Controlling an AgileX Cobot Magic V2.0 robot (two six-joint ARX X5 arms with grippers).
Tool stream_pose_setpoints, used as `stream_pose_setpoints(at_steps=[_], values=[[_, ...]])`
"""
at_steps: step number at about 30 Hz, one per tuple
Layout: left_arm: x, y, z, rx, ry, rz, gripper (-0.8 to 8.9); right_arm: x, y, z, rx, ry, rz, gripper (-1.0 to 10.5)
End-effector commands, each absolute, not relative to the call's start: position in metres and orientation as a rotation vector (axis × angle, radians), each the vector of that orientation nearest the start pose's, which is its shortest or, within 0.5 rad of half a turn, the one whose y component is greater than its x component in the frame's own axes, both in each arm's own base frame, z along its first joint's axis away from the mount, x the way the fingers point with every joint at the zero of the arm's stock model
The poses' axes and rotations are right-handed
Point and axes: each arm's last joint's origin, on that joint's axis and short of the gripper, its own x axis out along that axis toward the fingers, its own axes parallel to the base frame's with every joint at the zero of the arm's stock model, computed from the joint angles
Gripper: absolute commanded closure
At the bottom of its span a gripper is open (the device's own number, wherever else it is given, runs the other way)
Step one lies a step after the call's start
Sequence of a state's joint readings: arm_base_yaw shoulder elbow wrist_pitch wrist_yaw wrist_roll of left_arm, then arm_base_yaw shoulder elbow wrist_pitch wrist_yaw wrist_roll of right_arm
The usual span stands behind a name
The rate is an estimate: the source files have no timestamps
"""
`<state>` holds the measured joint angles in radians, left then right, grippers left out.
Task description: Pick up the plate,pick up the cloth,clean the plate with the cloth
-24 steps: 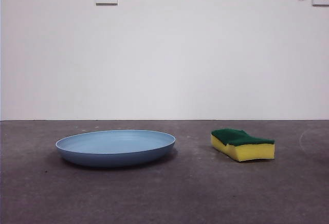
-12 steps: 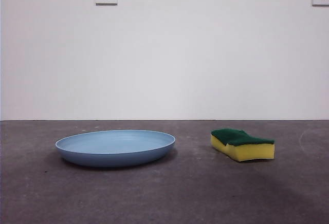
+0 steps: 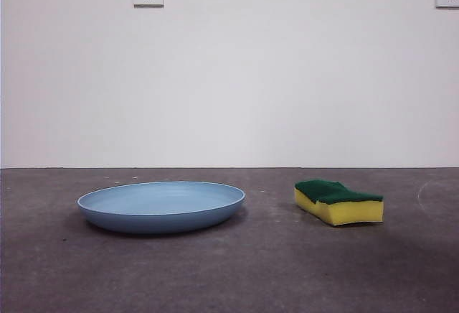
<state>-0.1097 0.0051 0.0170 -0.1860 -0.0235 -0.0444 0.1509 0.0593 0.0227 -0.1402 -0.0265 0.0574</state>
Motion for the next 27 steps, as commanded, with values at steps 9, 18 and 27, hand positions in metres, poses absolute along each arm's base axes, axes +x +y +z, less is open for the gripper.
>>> stream_pose_setpoints(at_steps=[9,18,27], values=[[0.0956,-0.0095,0.1471,-0.022,0.180,-0.079,8.14,0.0953,0.0153,0.1471,0.128,0.200,0.163,9.5],[0.0956,-0.0095,0.1471,-0.022,0.180,-0.079,8.14,0.0958,0.0154,0.1461,0.127,0.212,0.162,9.5],[0.0956,-0.0095,0.1470,-0.022,0.181,-0.079,8.14,0.0958,0.0154,0.1461,0.127,0.212,0.162,9.5]])
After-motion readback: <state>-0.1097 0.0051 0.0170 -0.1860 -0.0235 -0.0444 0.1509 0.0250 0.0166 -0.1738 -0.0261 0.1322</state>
